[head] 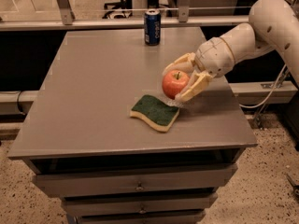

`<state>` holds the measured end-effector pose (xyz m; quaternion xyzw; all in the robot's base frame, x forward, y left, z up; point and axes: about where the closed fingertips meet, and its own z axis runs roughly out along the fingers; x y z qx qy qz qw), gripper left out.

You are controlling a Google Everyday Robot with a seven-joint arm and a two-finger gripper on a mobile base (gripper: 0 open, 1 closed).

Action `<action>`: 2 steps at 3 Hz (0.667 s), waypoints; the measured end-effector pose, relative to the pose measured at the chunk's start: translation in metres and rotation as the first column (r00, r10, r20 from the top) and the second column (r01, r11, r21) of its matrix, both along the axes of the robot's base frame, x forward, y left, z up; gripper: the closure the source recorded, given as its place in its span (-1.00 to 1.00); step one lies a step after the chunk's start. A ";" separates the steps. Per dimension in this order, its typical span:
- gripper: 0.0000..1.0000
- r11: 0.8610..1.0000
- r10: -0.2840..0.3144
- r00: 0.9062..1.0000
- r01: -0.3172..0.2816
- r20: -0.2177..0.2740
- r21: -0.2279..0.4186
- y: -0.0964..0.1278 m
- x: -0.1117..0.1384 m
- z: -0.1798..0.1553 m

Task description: Move apple near sponge

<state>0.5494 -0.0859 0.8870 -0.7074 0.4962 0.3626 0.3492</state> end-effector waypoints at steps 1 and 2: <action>1.00 1.000 0.015 0.999 -0.015 -0.031 0.000 -0.010 0.000 -0.008; 0.70 1.000 0.025 0.998 -0.025 -0.060 -0.004 -0.013 -0.004 -0.019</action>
Offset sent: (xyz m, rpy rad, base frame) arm -0.0265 -0.0254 -0.0347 -0.0310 0.1278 0.0882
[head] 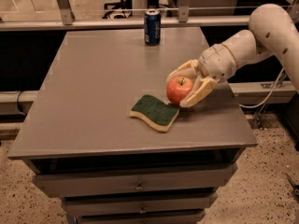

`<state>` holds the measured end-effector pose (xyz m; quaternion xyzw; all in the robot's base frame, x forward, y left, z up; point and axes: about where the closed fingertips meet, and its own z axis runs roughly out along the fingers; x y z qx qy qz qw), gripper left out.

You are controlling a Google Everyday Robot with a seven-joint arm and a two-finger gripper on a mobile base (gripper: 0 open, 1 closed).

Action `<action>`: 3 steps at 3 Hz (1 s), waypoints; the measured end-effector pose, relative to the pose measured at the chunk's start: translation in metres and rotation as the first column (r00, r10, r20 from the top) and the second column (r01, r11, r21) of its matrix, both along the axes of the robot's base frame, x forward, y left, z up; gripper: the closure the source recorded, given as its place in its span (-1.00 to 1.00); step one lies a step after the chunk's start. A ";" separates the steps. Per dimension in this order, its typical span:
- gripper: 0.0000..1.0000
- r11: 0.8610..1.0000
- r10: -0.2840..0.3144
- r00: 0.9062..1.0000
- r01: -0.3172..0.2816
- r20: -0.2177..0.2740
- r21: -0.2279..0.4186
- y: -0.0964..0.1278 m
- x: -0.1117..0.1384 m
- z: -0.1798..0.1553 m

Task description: Move apple near sponge

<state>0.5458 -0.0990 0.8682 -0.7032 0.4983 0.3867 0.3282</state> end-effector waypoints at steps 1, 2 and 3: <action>0.22 1.000 0.013 1.000 -0.013 -0.025 -0.002 0.000 -0.005 -0.011; -0.23 1.000 0.027 0.999 -0.027 -0.038 0.001 0.002 -0.008 -0.017; -0.86 0.999 0.045 0.998 -0.045 -0.034 0.002 0.005 -0.012 -0.014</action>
Offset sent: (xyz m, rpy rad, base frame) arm -0.0312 -0.0068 -0.0227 -0.0143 0.0826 0.0987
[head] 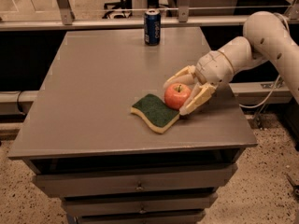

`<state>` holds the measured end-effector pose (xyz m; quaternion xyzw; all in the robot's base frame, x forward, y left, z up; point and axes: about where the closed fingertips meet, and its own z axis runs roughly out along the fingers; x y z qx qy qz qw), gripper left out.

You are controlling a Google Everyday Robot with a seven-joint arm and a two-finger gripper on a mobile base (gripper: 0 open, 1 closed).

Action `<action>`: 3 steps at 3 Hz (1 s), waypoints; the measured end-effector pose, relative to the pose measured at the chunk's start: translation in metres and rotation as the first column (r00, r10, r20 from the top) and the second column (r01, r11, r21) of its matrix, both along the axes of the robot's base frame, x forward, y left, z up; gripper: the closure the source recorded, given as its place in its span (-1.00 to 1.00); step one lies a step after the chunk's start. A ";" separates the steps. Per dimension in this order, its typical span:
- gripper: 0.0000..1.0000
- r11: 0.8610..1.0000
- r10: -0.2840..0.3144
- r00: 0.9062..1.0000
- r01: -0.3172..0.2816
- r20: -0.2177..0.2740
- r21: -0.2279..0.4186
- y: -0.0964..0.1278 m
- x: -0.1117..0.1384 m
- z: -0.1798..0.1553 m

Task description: Move apple near sponge

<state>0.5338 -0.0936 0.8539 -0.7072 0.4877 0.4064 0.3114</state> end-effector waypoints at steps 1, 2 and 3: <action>-1.00 1.000 0.007 1.000 -0.007 0.009 0.000 0.001 -0.001 0.004; -1.00 1.000 -0.016 0.999 0.016 0.049 -0.008 -0.010 -0.001 0.025; -1.00 0.995 -0.091 0.984 0.094 0.154 -0.015 -0.042 0.002 0.078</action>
Offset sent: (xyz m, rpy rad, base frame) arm -0.0229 -0.0551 0.0831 -0.0524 -0.1259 -0.0114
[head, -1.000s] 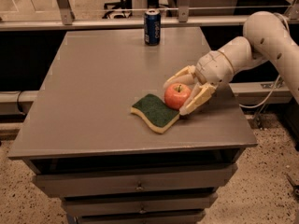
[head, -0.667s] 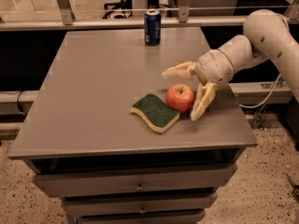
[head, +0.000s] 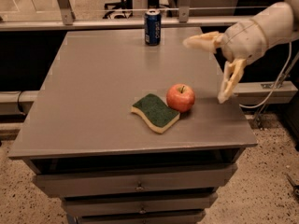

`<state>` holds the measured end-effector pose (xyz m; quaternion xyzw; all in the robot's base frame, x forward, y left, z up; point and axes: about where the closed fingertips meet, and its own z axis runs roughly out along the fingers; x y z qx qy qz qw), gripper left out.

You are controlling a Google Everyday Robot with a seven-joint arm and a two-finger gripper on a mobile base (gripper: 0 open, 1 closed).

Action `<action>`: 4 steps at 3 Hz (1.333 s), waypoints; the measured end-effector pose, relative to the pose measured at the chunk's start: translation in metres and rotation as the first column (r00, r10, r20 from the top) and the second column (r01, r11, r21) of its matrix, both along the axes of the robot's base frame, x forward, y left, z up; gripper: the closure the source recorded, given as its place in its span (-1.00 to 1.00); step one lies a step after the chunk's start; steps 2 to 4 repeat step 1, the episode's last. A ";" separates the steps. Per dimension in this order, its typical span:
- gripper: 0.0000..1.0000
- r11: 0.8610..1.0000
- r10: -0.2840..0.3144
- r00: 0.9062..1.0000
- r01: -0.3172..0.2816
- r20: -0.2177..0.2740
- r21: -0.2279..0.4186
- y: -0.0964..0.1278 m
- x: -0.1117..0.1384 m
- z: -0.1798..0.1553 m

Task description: Move apple near sponge

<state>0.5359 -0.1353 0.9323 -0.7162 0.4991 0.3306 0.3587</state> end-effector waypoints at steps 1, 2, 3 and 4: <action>-1.00 0.999 -0.048 0.997 0.047 0.055 0.020 -0.002 0.015 0.016; -1.00 0.999 -0.048 0.997 0.047 0.055 0.020 -0.002 0.015 0.016; -1.00 0.999 -0.048 0.997 0.047 0.055 0.020 -0.002 0.015 0.016; -1.00 0.999 -0.048 0.997 0.047 0.055 0.020 -0.002 0.015 0.016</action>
Offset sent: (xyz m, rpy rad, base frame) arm 0.0000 0.0000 0.0000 0.0000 0.0000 0.0000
